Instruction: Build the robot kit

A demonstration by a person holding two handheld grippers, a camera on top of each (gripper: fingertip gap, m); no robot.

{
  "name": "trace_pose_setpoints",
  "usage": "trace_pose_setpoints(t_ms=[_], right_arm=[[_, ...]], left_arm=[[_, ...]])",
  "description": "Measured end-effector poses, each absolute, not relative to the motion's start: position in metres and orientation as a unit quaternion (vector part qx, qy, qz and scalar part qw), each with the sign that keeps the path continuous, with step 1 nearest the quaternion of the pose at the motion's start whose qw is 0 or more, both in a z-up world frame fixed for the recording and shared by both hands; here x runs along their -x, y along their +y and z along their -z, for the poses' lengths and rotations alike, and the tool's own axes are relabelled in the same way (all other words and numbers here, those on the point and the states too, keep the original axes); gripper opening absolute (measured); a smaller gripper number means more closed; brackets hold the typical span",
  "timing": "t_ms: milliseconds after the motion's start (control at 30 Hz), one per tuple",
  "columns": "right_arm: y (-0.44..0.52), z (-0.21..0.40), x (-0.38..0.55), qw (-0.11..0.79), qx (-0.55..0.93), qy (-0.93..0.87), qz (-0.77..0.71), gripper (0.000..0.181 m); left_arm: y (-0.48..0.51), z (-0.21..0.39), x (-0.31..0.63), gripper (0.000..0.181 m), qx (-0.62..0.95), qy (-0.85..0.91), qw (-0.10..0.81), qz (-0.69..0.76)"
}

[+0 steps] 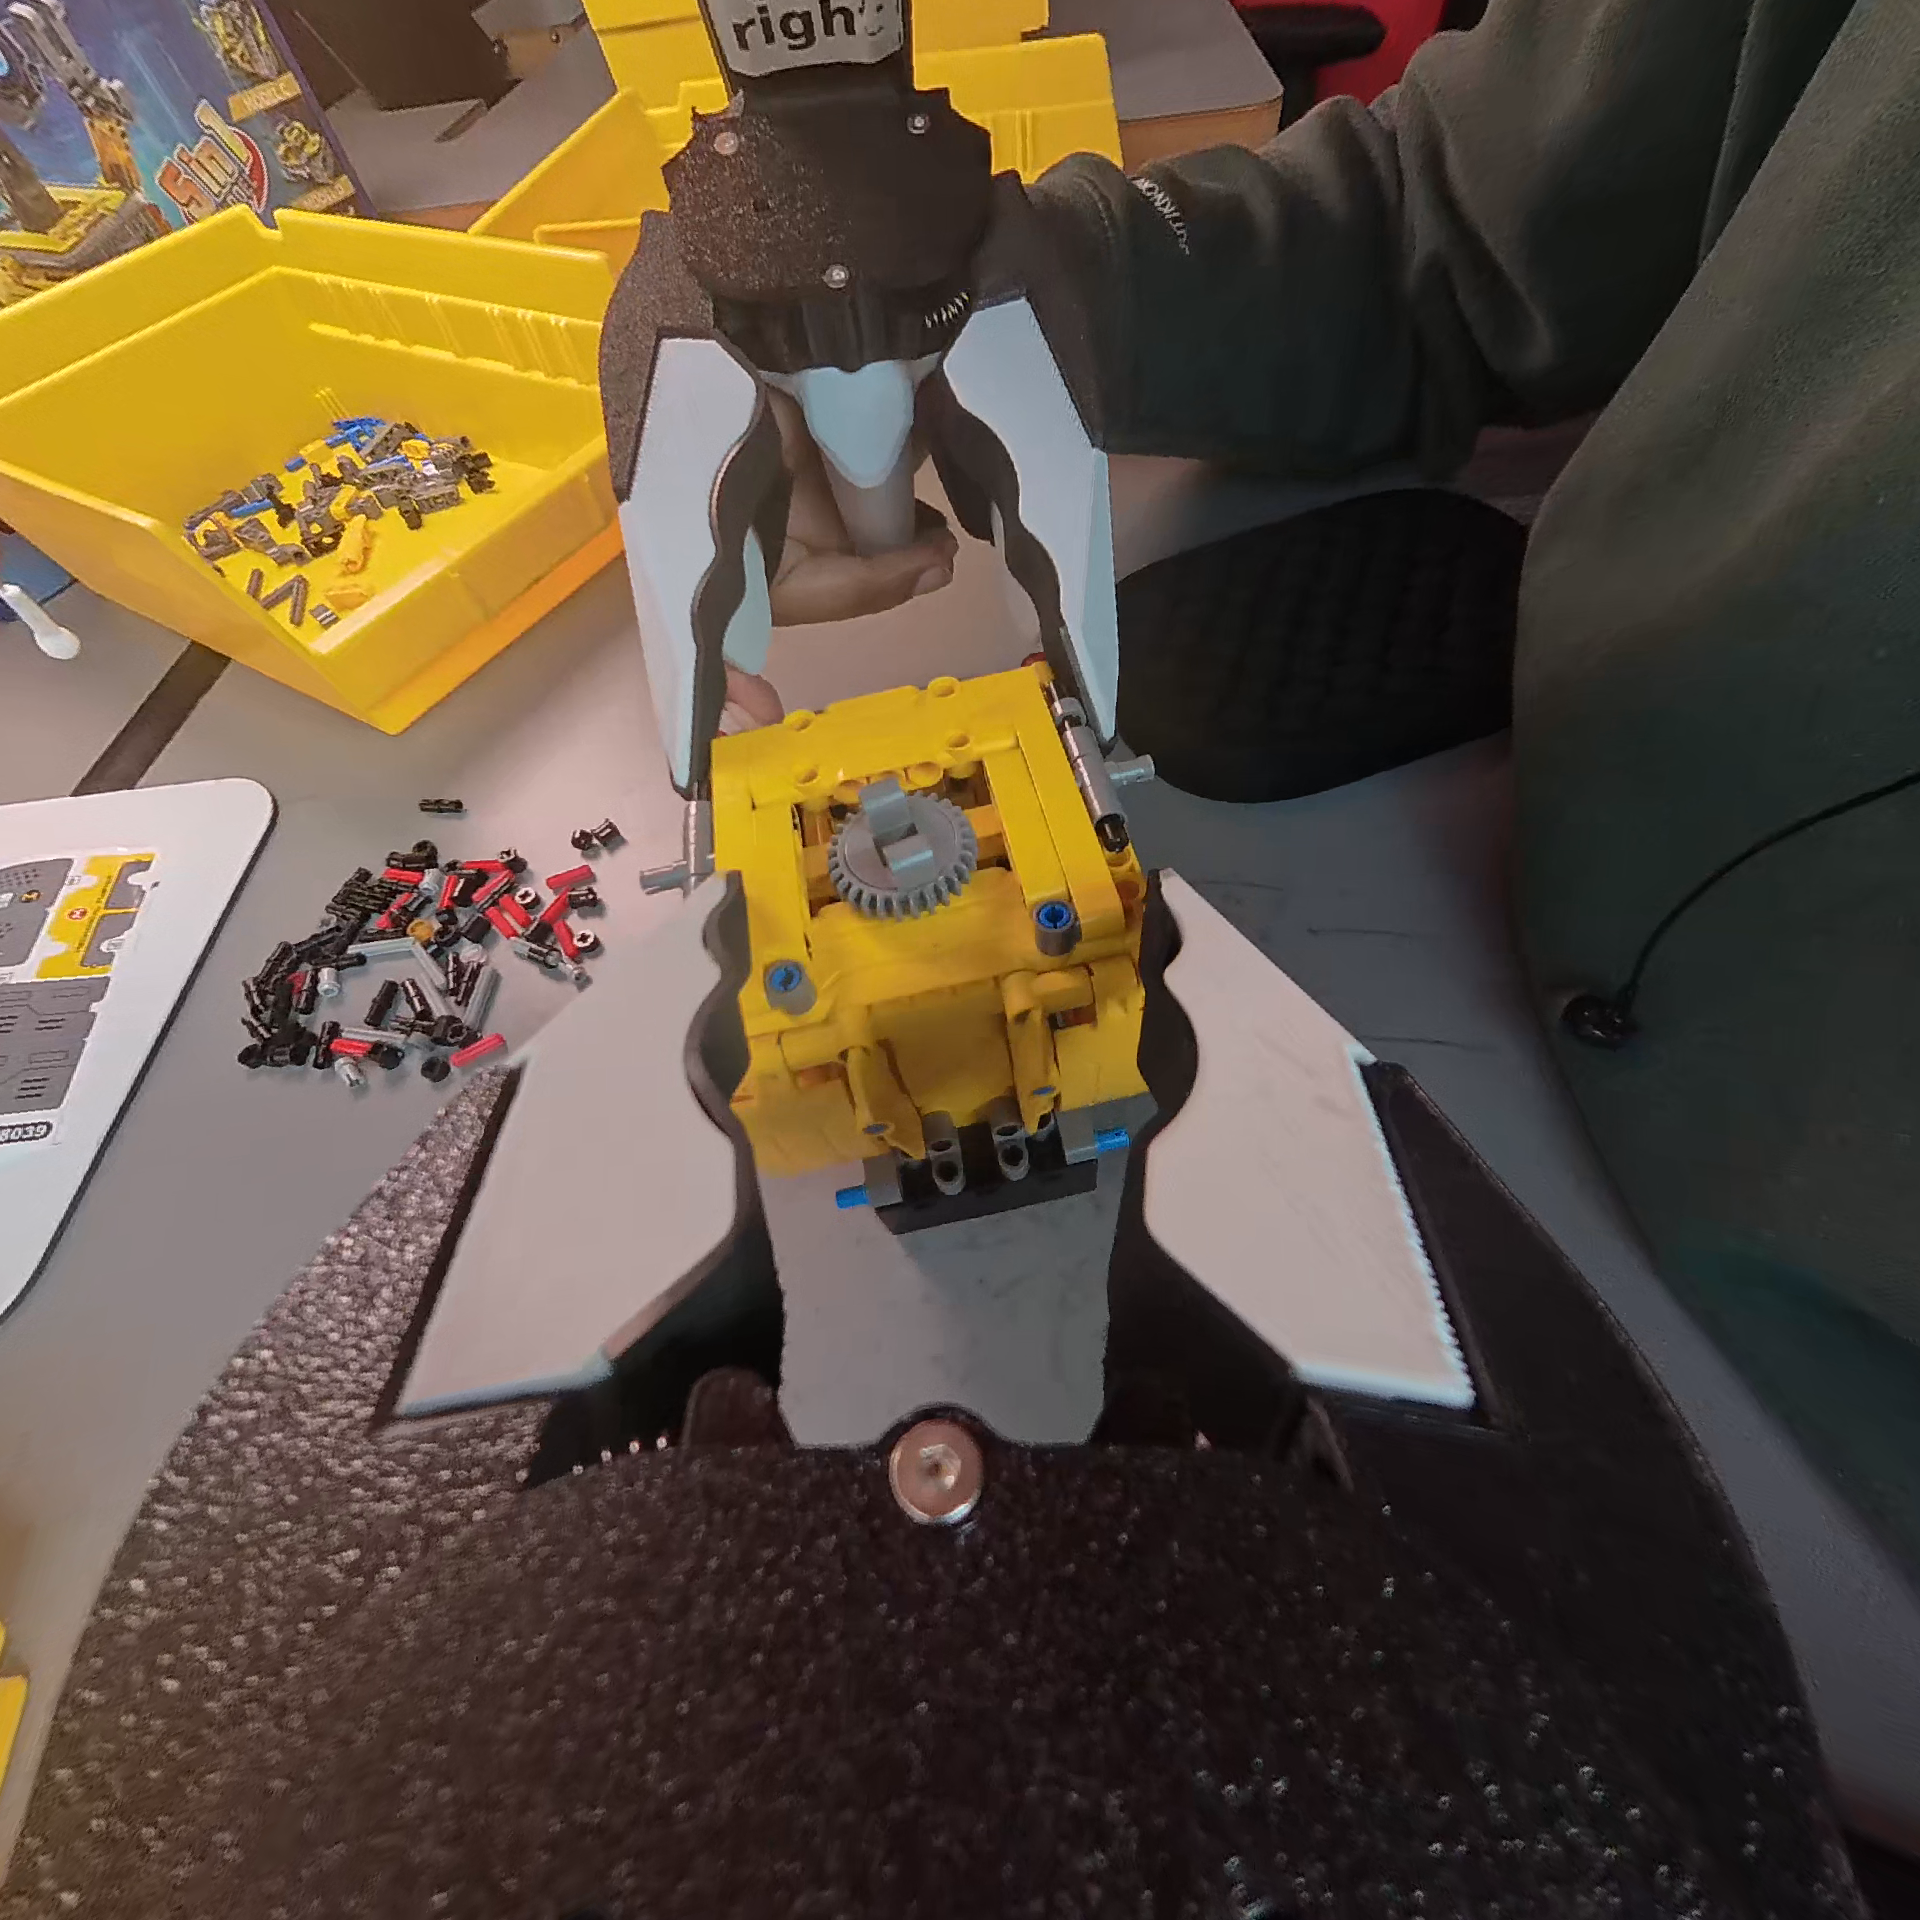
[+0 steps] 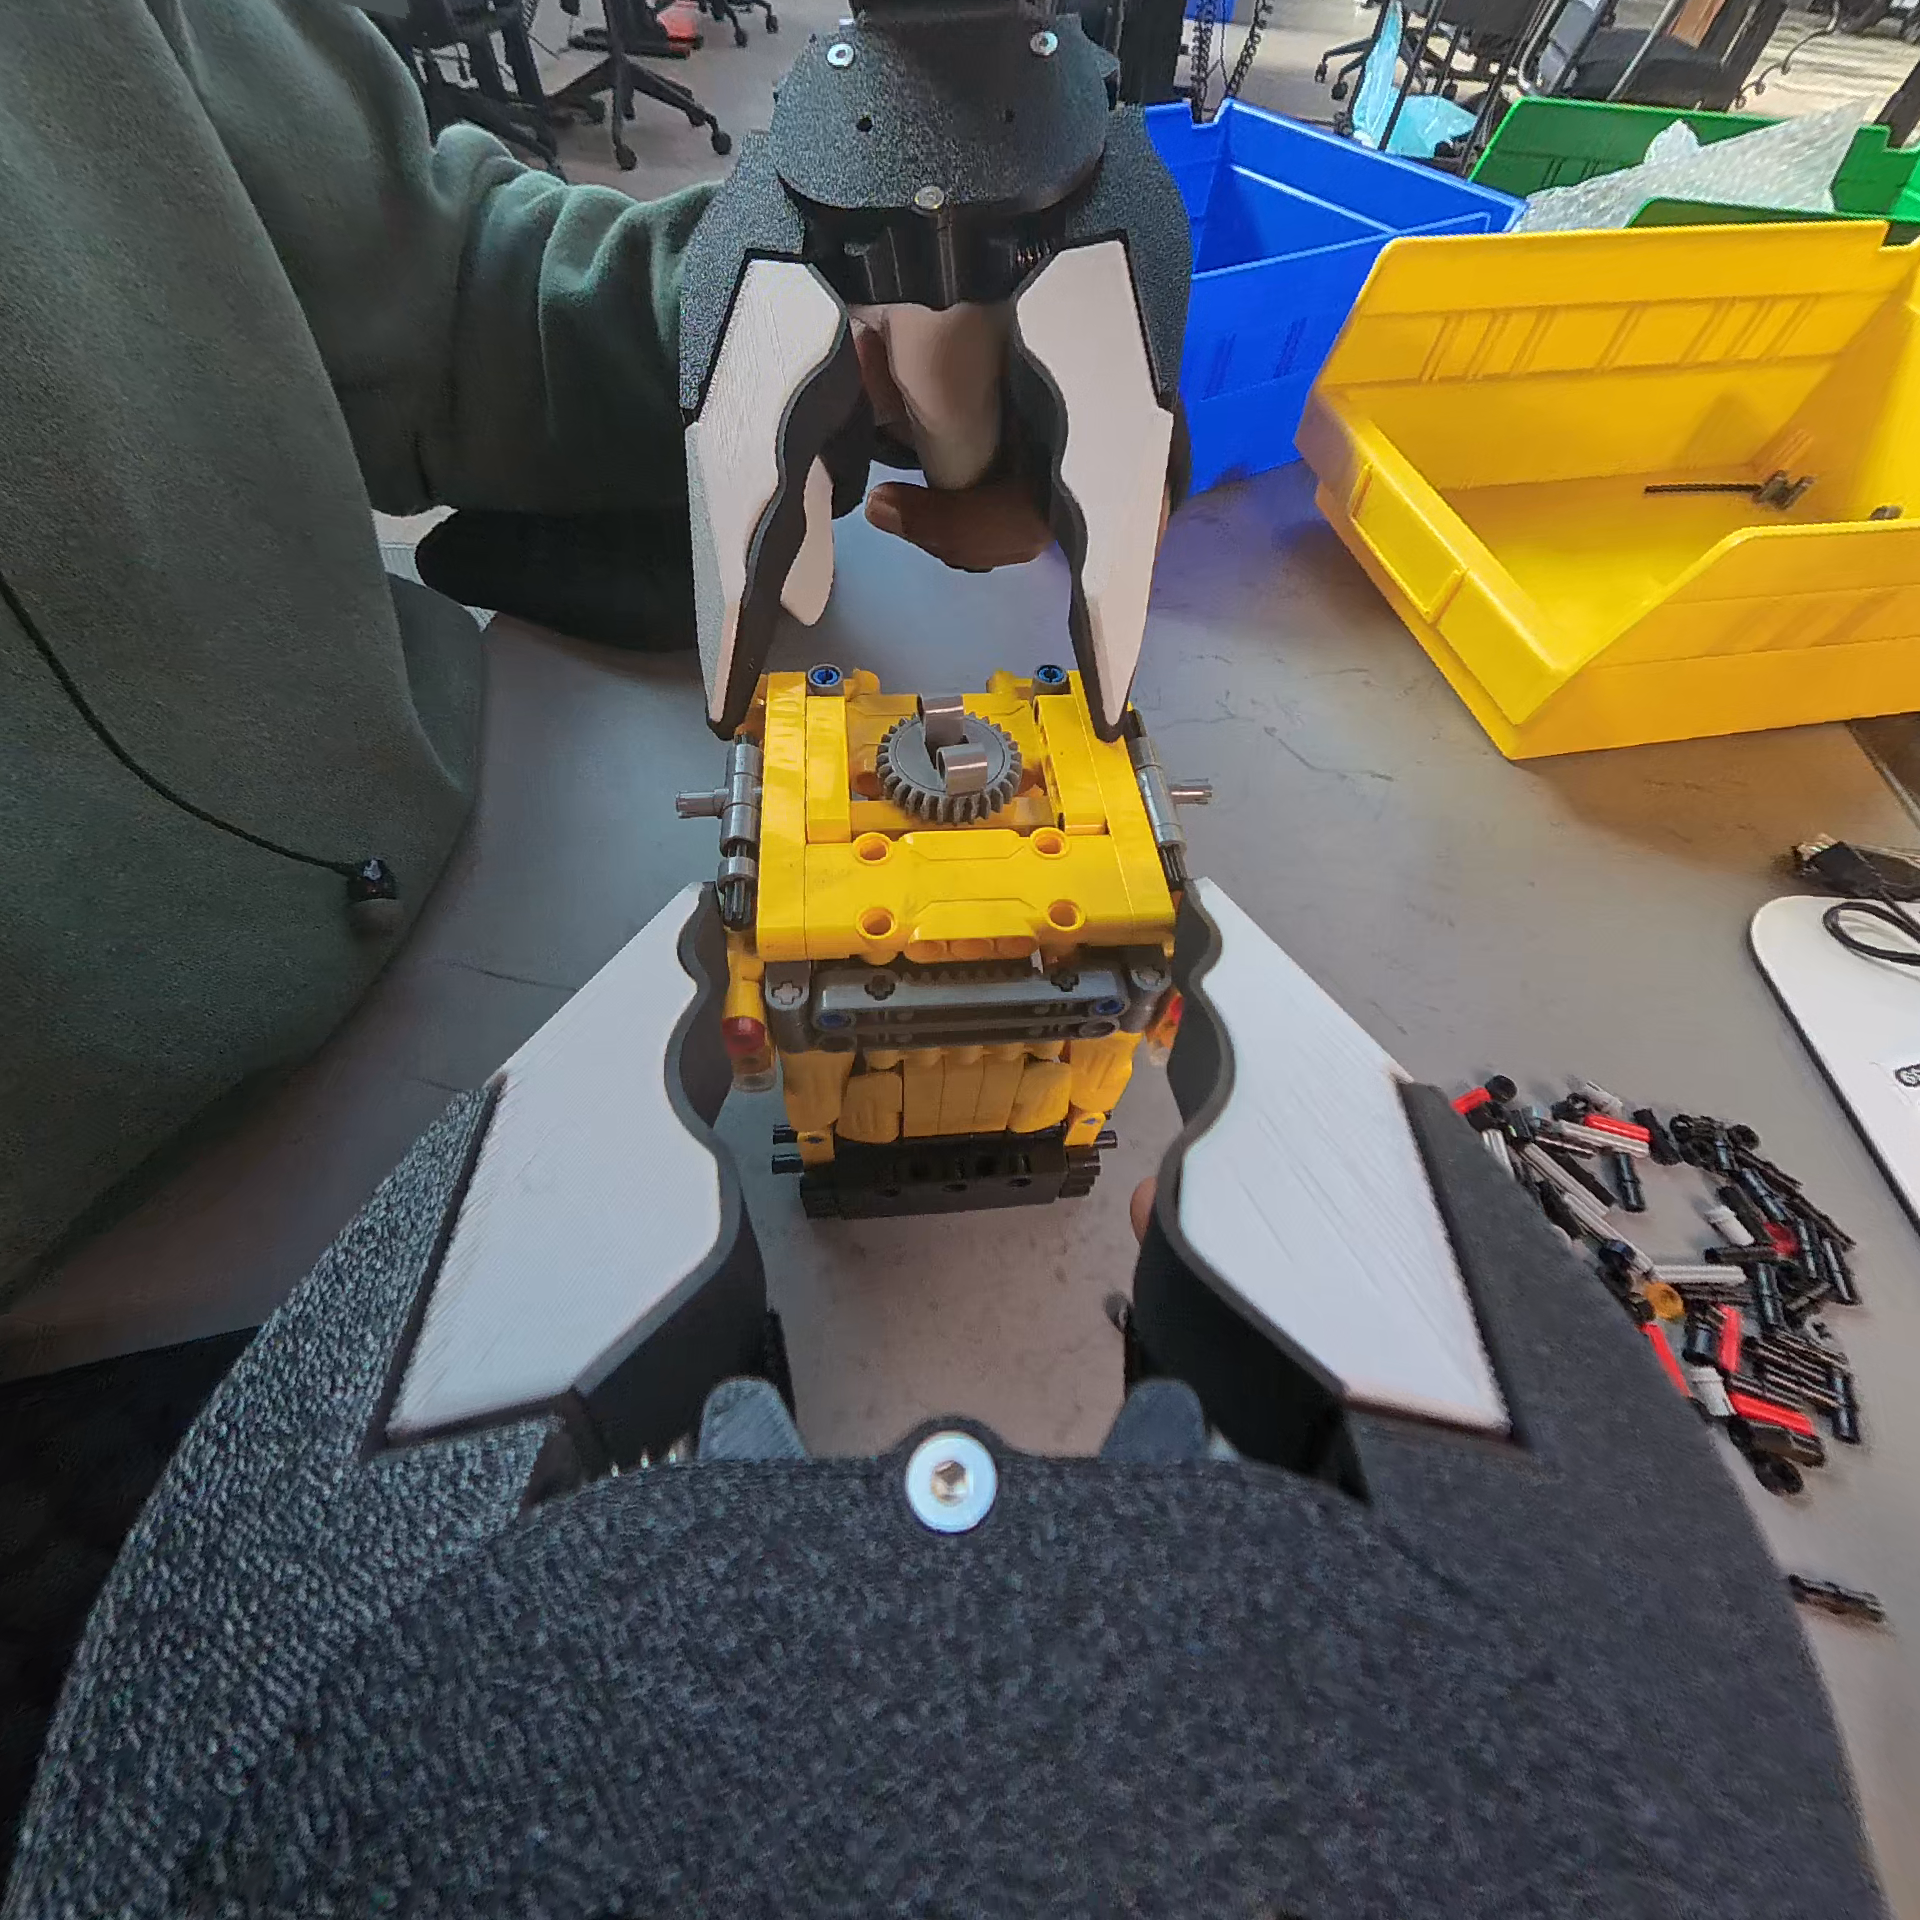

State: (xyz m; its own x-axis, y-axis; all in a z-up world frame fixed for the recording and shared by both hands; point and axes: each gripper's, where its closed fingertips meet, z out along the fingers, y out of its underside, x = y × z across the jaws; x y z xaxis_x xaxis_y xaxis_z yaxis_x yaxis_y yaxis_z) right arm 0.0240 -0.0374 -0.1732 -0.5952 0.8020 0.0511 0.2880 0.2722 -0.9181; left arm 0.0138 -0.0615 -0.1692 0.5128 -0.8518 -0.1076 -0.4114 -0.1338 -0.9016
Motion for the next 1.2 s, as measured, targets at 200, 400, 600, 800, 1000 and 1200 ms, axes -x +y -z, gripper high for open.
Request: trace_pose_setpoints(t_ms=[200,400,600,800,1000,1200], right_arm=[[-0.038,0.173,-0.024,0.268,0.359,-0.750,-0.486,0.086],[-0.039,0.173,-0.023,0.269,0.360,-0.750,-0.486,0.086],[-0.039,0.173,-0.026,0.265,0.357,-0.755,-0.483,0.086],[-0.034,0.167,-0.028,0.268,0.362,-0.753,-0.480,0.086],[-0.040,0.169,-0.025,0.267,0.362,-0.757,-0.474,0.087],[-0.032,0.161,-0.031,0.278,0.358,-0.758,-0.469,0.087]], left_arm=[[-0.059,0.167,-0.003,0.084,0.729,0.430,0.490,0.209],[-0.062,0.170,-0.010,0.080,0.730,0.430,0.480,0.228],[-0.063,0.169,-0.002,0.086,0.733,0.430,0.479,0.219],[-0.062,0.170,-0.001,0.085,0.738,0.418,0.474,0.234],[-0.064,0.172,-0.005,0.082,0.738,0.420,0.468,0.244],[-0.065,0.170,-0.002,0.087,0.735,0.422,0.474,0.238]])
